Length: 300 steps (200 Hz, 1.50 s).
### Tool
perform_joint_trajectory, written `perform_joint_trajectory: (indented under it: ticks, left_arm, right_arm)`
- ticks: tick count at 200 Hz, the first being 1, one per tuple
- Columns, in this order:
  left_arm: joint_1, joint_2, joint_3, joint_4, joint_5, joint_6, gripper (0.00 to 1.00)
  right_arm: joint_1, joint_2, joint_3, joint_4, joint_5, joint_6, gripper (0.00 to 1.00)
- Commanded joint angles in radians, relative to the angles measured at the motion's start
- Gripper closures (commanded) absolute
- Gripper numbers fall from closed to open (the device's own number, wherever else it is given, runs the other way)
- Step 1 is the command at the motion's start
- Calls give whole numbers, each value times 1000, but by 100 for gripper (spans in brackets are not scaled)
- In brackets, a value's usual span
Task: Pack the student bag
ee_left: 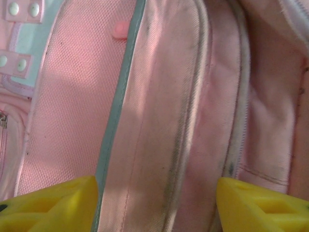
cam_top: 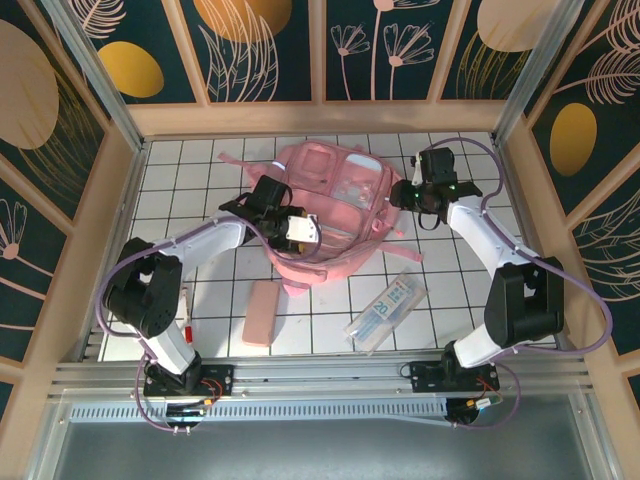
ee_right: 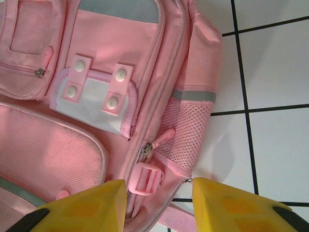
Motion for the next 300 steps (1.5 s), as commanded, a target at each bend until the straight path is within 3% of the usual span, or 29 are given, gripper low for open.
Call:
perform_joint_trajectory:
  ticks: [1,27,76,87,108,126,151,192,208,231,261,287,300]
  left_arm:
    - [1,51,46,33,-37,-32,36]
    - [-15,100,53,4,-78,29,37]
    - [-31,164,55,25,-133,13,37]
    - [-32,168,52,55,-152,-5,51]
    - [-34,167,58,94,-184,-26,100]
    - [-33,127,58,122,-182,-47,100]
    - [-25,15,27,178,-77,-82,100]
    - [8,-137,-7,230,104,-190,100]
    - [15,-172,-34,255,127,-206,100]
    - [28,-198,-66,250,155,-189,100]
    - [28,-241,-165,358,209,-232,100]
    - [29,-228,-166,374,230,-297,100]
    - [28,-224,-166,381,235,-324,100]
  right_arm:
    - [1,-47,-32,-21,-5,-27,59]
    - [-3,-58,-54,-3,8,-31,59]
    - [-5,-59,-68,94,24,-76,55]
    - [-6,-56,-78,132,18,-107,54]
    - [-8,-45,-120,234,-60,-257,53]
    - [-12,-30,-147,300,-92,-396,53]
    - [-32,11,-133,272,-189,-649,54]
    - [-116,192,65,-125,-493,-1179,55]
    - [-147,256,135,-187,-494,-1230,60]
    - [-162,260,96,-95,-447,-1322,60]
    - [-173,270,64,-26,-538,-1450,64]
    - [-168,309,98,-192,-614,-1631,63]
    - [-166,315,86,-202,-613,-1646,62]
